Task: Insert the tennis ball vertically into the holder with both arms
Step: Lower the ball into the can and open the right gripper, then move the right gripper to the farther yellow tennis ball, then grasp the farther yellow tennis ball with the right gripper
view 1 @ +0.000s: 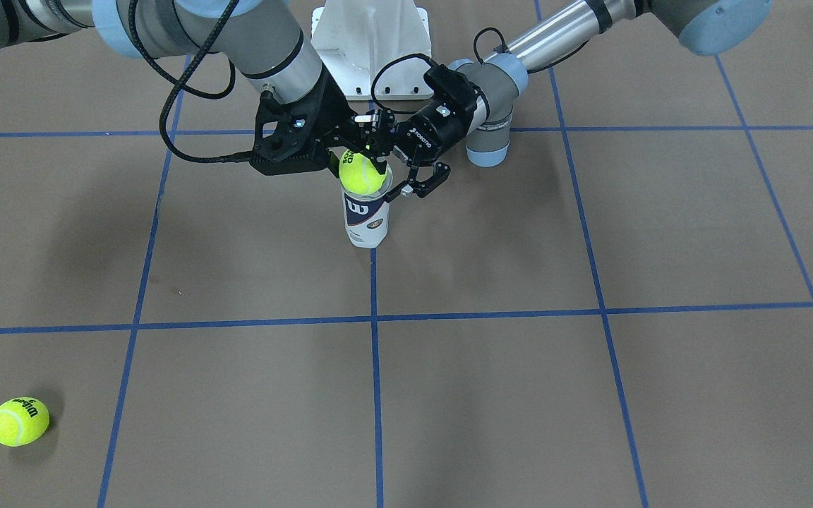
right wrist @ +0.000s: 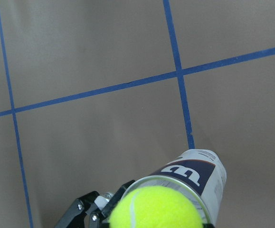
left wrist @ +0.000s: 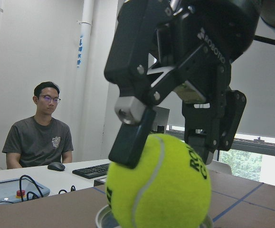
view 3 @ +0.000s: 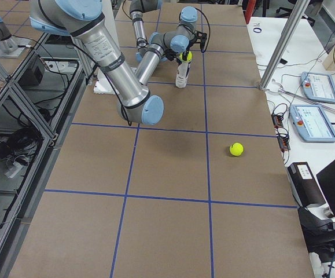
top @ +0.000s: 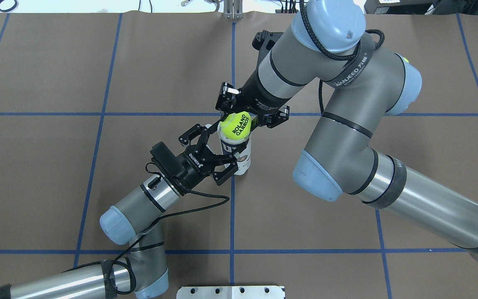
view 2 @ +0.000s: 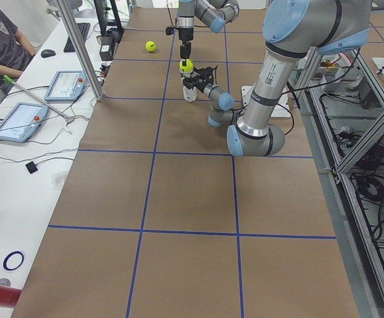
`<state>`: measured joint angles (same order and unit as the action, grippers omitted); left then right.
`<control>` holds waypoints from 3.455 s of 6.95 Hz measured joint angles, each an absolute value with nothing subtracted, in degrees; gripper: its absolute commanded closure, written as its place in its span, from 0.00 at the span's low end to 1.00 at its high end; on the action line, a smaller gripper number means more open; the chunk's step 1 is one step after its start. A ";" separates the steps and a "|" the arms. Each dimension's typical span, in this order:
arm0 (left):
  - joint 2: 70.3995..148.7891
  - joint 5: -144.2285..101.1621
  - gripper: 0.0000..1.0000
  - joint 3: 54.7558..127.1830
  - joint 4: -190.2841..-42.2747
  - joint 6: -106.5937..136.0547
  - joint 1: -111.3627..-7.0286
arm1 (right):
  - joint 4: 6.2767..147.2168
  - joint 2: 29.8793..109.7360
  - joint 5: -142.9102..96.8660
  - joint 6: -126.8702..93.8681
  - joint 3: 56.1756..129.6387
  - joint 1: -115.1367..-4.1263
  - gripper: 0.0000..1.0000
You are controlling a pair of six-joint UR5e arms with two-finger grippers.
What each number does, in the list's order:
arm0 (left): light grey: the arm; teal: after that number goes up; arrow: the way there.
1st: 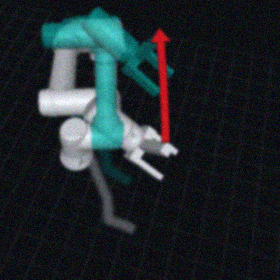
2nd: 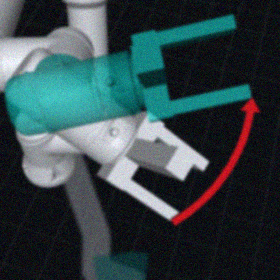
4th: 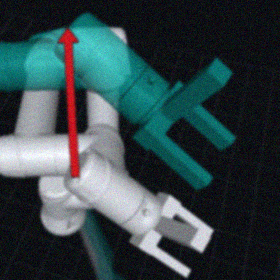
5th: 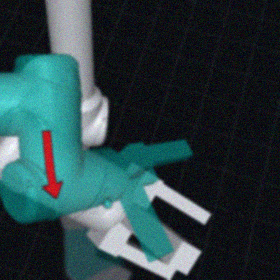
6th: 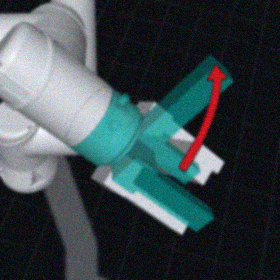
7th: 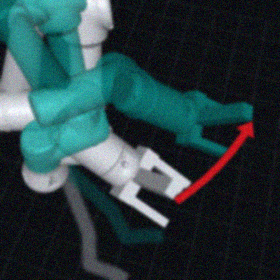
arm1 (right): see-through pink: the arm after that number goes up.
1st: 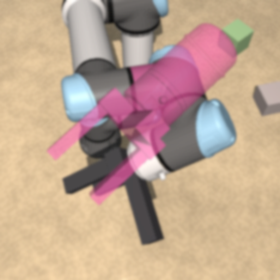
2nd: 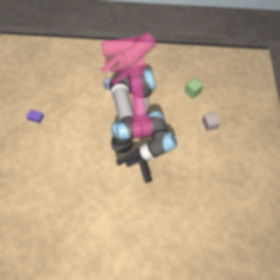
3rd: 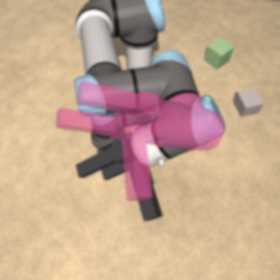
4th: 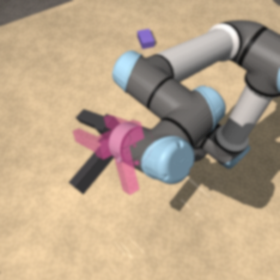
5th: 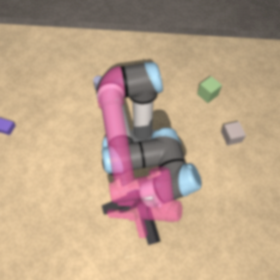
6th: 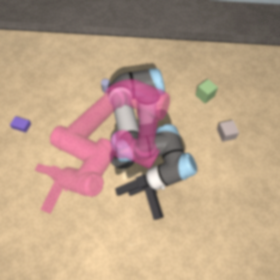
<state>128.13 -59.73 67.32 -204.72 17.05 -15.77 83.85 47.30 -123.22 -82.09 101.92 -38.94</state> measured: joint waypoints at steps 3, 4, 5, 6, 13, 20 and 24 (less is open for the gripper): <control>128.13 -59.44 0.17 67.32 -204.75 17.03 -15.77 | 83.79 47.55 -123.22 -82.09 102.09 -38.86 0.00; 128.12 -59.44 0.17 67.33 -204.75 17.04 -15.78 | 83.77 47.55 -123.22 -82.09 102.19 -38.85 0.00; 128.12 -59.45 0.17 67.35 -204.74 17.05 -15.77 | 83.76 47.61 -123.24 -82.07 102.39 -38.86 0.00; 128.12 -59.37 0.16 67.38 -204.76 17.05 -15.74 | 83.76 47.96 -123.28 -82.03 102.91 -38.90 0.00; 127.95 -58.52 0.02 67.92 -205.25 16.97 -15.18 | 83.76 53.01 -124.08 -81.92 106.90 -41.99 0.00; 128.28 -57.91 0.02 68.03 -205.25 16.66 -13.77 | 83.32 62.84 -124.54 -56.81 94.15 -61.44 0.01; 128.34 -57.92 0.02 67.96 -205.22 15.72 -13.71 | 72.99 59.85 -116.45 -50.38 73.78 -64.28 0.01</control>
